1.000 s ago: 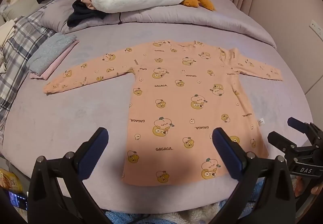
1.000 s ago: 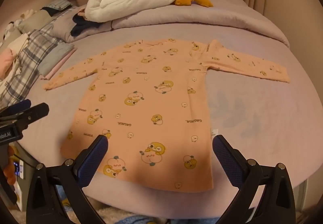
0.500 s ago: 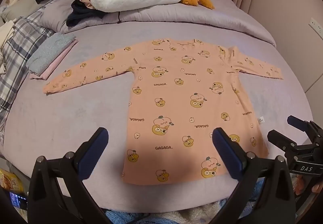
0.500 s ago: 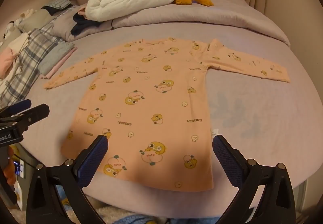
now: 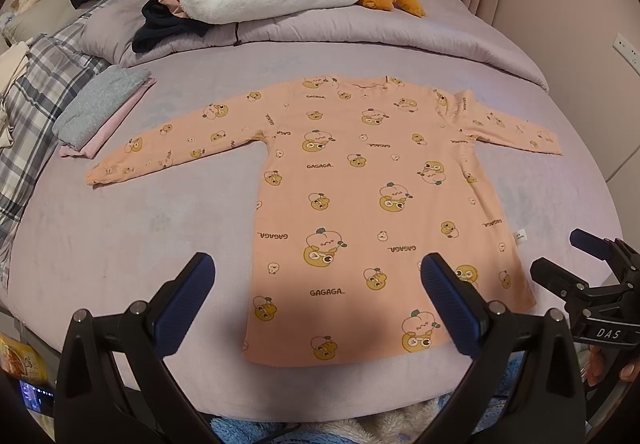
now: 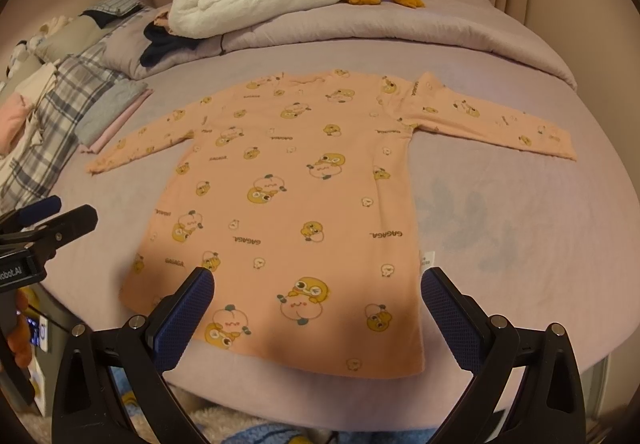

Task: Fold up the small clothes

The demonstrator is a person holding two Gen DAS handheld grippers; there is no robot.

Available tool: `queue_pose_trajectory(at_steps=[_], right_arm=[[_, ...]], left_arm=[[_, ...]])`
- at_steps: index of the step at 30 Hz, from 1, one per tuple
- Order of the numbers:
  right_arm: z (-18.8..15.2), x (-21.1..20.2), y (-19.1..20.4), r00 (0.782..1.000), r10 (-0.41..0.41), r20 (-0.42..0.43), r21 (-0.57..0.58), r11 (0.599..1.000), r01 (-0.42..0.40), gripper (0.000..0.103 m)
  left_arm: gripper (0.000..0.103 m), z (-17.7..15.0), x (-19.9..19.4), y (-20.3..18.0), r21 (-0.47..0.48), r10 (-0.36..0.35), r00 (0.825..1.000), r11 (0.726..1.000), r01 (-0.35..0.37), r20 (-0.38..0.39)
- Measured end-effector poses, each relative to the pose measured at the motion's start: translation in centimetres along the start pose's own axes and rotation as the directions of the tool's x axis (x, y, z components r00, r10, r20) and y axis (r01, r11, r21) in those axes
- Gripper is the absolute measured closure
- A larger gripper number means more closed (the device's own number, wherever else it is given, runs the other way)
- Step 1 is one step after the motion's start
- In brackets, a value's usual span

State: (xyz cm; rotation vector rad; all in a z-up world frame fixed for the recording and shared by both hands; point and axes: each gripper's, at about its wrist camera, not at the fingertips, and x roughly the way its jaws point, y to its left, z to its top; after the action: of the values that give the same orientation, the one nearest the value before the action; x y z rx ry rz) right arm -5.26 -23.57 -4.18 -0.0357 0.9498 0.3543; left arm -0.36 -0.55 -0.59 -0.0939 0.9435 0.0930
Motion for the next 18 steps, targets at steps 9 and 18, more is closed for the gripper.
queue_pose_trajectory(at_steps=[9,18], right_arm=[[-0.07,0.04,0.11,1.0,0.001,-0.003,0.0,1.0,-0.001,0.001],[-0.1,0.22,0.04,1.0,0.001,-0.008,0.003,1.0,-0.001,0.001]], left_arm=[[0.0,-0.16,0.03,0.12,-0.001,-0.004,1.0,1.0,0.004,-0.003],[0.0,-0.19,0.03,0.03,-0.001,-0.004,1.0,1.0,0.004,-0.005]])
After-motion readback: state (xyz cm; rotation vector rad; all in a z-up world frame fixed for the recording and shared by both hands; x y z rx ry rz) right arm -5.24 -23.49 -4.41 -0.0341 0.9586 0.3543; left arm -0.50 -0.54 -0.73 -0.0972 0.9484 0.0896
